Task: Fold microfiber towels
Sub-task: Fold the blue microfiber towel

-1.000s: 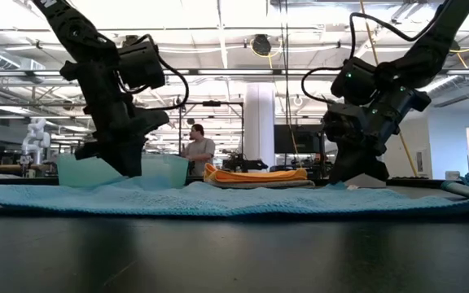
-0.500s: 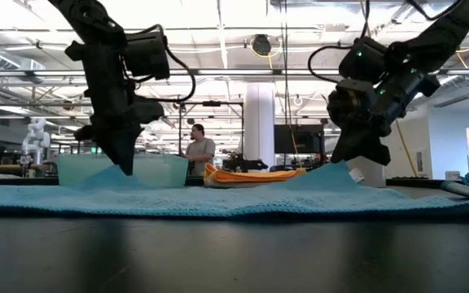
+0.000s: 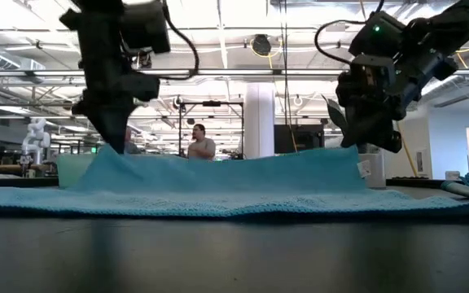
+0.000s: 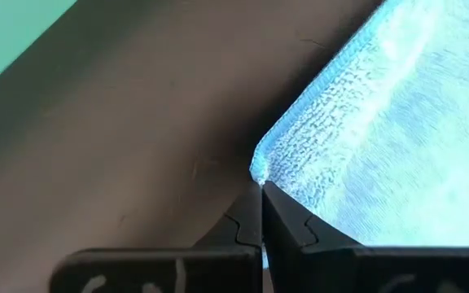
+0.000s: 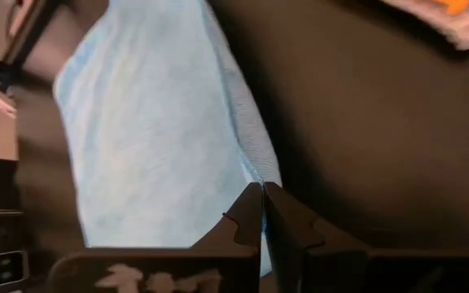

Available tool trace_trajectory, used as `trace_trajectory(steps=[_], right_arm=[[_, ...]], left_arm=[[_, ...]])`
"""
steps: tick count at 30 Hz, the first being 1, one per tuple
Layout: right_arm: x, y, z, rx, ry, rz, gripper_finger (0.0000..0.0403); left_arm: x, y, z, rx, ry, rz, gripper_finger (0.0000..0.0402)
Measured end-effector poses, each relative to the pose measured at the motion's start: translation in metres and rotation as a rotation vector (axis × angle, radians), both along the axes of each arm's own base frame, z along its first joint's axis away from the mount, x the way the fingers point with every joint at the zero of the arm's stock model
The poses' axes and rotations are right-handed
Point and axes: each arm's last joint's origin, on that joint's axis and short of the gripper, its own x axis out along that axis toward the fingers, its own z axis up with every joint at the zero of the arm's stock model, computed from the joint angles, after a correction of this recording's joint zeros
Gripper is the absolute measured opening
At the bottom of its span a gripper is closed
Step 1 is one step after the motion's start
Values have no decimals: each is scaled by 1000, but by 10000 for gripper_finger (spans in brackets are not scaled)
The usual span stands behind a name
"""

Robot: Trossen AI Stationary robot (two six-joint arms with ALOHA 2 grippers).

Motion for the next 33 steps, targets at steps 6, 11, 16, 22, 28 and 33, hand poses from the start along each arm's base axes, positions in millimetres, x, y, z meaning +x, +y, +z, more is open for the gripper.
trace_trajectory(steps=[6, 11, 16, 22, 28, 33], right_arm=[[1, 15, 5, 37, -12, 28, 0], [9, 30, 23, -7, -7, 54, 0], [16, 46, 50, -35, 13, 96, 0], [16, 70, 59, 5, 23, 107, 0], [16, 95, 52, 43, 66, 107, 0], [20, 112, 45, 86, 83, 125, 0]], left_arm=[[-16, -12, 26, 21, -34, 14, 1], [-19, -23, 29, 34, -42, 2, 0], [-16, -37, 28, 25, -65, -7, 0], [-19, -56, 28, -48, -65, -37, 0], [-24, -77, 32, -76, -60, -57, 0], [-25, -89, 47, -76, -77, -80, 0]])
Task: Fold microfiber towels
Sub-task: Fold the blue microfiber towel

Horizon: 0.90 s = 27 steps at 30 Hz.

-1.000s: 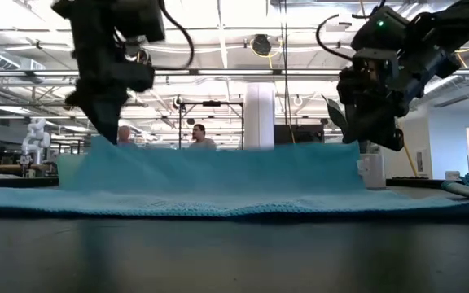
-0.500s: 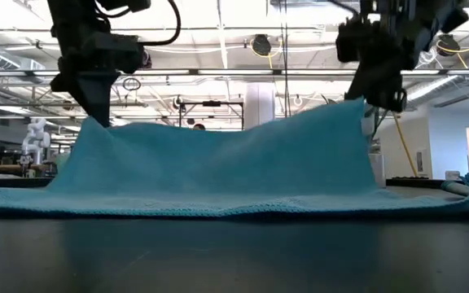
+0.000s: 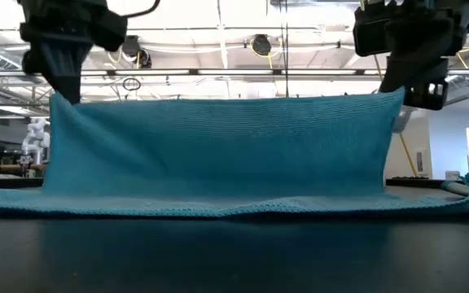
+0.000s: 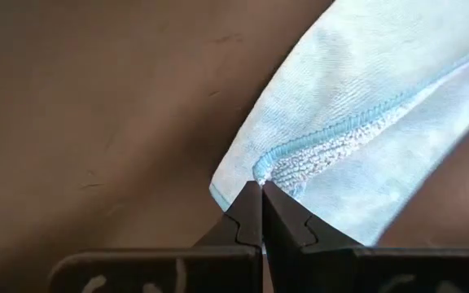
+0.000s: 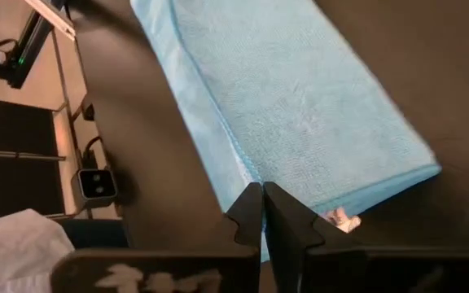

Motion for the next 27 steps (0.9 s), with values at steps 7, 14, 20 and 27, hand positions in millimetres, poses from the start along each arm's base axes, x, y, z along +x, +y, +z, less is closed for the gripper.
trace_trajectory(steps=[7, 14, 20, 27], right_arm=[[7, 19, -7, 31, -22, 14, 0], [4, 33, -15, 52, 27, 27, 0], [7, 38, -23, 44, 56, 35, 0], [8, 39, -27, 34, 66, 52, 0]], left_arm=[[-6, -21, 7, -21, -12, -20, 0], [-14, -44, 1, -39, 2, 5, 0], [-13, -63, -14, -22, 46, 14, 1], [-4, -83, -32, -65, 66, -3, 1]])
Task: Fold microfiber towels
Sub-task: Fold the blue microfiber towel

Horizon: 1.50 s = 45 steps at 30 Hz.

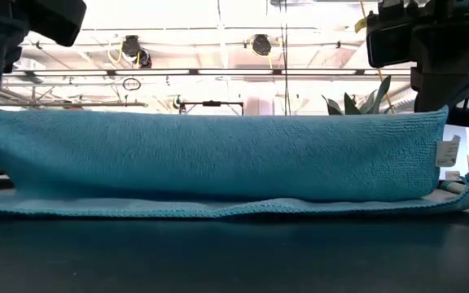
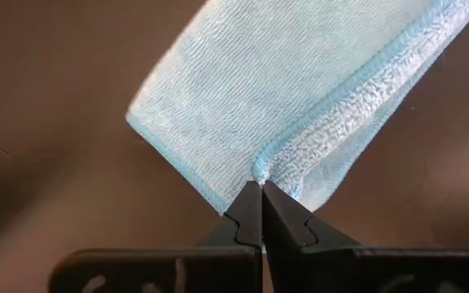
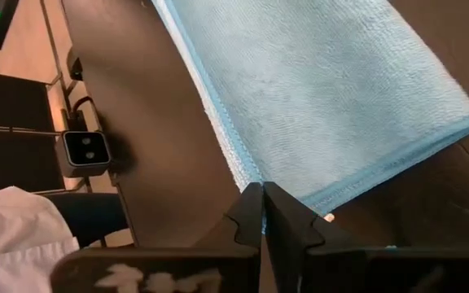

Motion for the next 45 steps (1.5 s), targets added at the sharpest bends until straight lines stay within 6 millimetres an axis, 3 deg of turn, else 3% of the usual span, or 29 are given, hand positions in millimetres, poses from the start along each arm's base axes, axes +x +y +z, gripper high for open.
trace_trajectory(steps=[6, 11, 22, 30, 33, 39, 45], right_arm=[[0, 2, -2, -23, -4, 33, 0], [1, 4, -8, -4, 31, 98, 4], [6, 4, -16, 26, 60, 127, 112], [11, -13, 1, -2, -59, 64, 128], [14, -21, 3, -33, -89, 40, 123], [21, -34, 5, -58, -124, 18, 115], [23, -42, 5, -77, -132, 10, 83]], left_arm=[[3, -7, -6, -21, 3, 15, 3], [3, -8, -6, -28, -3, 24, 31], [5, -8, -6, -32, -20, 1, 126], [6, 4, -5, 244, -149, 87, 170], [12, 11, -4, 280, -182, 107, 171], [24, 14, -4, 129, -165, 14, 153], [30, 7, -9, 74, -165, -37, 105]])
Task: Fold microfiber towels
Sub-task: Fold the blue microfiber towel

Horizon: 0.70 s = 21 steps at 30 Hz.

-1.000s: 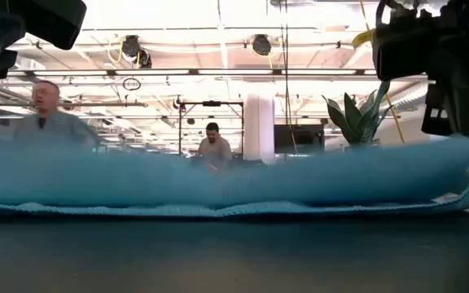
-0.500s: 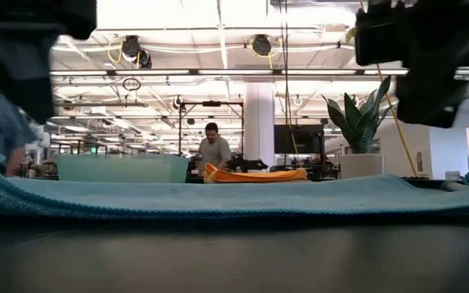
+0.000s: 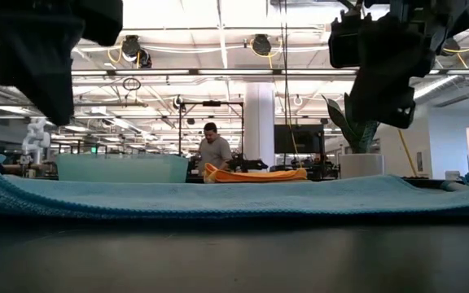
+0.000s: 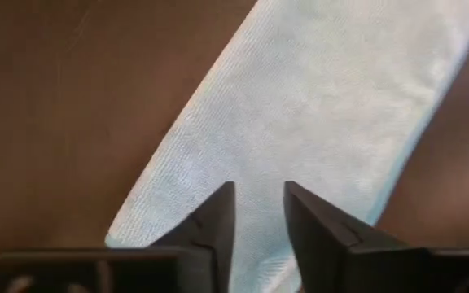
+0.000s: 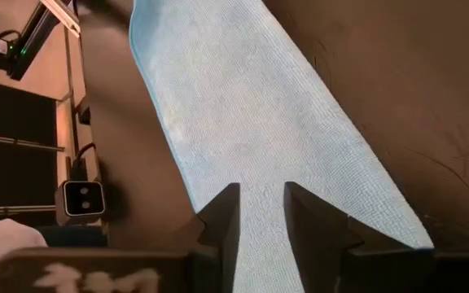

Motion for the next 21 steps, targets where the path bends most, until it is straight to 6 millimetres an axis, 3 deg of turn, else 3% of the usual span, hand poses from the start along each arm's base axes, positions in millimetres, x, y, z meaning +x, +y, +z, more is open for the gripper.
trace_trajectory(steps=[6, 11, 15, 21], right_arm=[[1, -2, 0, -6, -7, -1, 28], [1, -2, 0, -19, -9, 11, 2], [0, -2, 0, -33, -11, 25, 8], [0, -3, -1, -45, -8, 26, 3]], left_arm=[[9, -8, -31, -11, 109, -20, 10], [15, -16, -49, -117, 187, -54, 12], [12, -21, -44, -249, 241, -86, 4], [1, -27, -18, -387, 233, -87, 7]])
